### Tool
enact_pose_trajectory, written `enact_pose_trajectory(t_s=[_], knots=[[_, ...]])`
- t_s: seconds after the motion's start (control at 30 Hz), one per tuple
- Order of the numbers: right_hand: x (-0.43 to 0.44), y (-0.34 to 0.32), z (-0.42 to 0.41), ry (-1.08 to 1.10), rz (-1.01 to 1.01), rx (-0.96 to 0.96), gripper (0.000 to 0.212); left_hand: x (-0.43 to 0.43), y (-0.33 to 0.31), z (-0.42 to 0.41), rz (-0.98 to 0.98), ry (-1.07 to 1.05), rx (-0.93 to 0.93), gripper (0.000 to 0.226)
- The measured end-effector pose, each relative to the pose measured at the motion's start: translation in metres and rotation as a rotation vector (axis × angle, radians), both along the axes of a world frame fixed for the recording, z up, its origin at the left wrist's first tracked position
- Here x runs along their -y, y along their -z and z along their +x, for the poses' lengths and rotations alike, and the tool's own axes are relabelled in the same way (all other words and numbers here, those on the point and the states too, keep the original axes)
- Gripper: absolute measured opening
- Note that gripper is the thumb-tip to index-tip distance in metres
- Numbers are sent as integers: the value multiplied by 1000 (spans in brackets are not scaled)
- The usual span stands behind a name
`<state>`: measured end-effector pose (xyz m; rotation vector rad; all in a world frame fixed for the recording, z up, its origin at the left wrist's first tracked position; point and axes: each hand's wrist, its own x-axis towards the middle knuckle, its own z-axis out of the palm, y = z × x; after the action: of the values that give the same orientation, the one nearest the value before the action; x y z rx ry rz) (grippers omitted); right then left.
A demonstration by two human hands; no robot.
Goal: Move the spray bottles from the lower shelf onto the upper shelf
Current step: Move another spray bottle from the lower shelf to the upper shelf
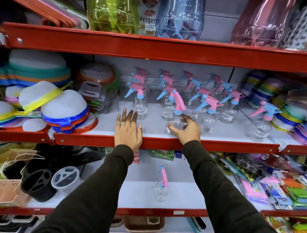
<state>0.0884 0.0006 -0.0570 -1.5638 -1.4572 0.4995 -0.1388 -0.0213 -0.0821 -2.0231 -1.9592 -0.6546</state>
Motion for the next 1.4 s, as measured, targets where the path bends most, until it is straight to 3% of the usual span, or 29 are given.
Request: enact_pose_trajectory(t_s=[0.23, 0.47, 0.77, 1.0, 1.4], knots=[[-11, -16, -17, 9, 32, 62, 92, -11, -12, -10, 25, -21, 1, 62], [-27, -28, -29, 43, 74, -3, 67, -22, -22, -17, 41, -18, 22, 61], [-32, -29, -30, 14, 51, 22, 81, -23, -20, -18, 25, -21, 32, 58], [-34, -31, -33, 23, 62, -4, 69, -26, -26, -20, 32, -21, 29, 58], [-41, -40, -38, -11, 72, -9, 74, -33, -35, -23, 54, -27, 23, 63]])
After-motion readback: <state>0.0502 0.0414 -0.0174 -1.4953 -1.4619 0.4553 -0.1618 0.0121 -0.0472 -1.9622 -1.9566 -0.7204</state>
